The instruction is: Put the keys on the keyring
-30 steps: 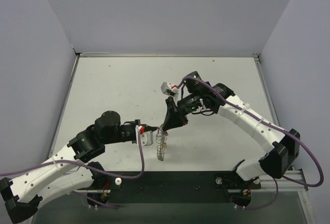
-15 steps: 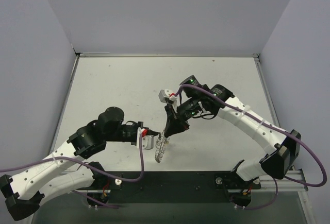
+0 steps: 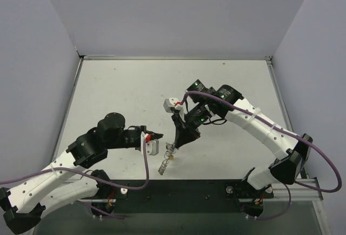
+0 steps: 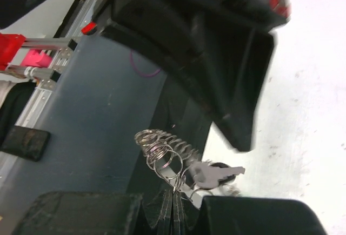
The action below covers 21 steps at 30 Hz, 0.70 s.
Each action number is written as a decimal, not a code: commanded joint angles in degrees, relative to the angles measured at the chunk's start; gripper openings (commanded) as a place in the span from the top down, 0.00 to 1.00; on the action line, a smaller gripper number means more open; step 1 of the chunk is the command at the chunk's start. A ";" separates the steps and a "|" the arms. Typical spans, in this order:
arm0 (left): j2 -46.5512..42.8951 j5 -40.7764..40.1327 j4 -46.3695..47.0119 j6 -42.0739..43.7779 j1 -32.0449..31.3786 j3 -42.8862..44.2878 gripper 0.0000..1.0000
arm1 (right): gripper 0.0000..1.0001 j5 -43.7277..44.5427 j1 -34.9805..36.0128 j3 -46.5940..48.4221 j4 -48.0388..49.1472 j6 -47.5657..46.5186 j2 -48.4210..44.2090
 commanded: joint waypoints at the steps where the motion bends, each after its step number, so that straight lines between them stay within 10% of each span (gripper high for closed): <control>1: 0.15 -6.50 3.68 -2.03 1.05 0.09 1.00 | 1.00 -3.49 0.46 1.96 -9.28 -2.40 -0.33; 21: -2.21 -0.45 13.26 -9.32 1.14 -3.07 1.00 | 1.00 -1.30 0.11 1.35 -5.43 -0.91 -2.61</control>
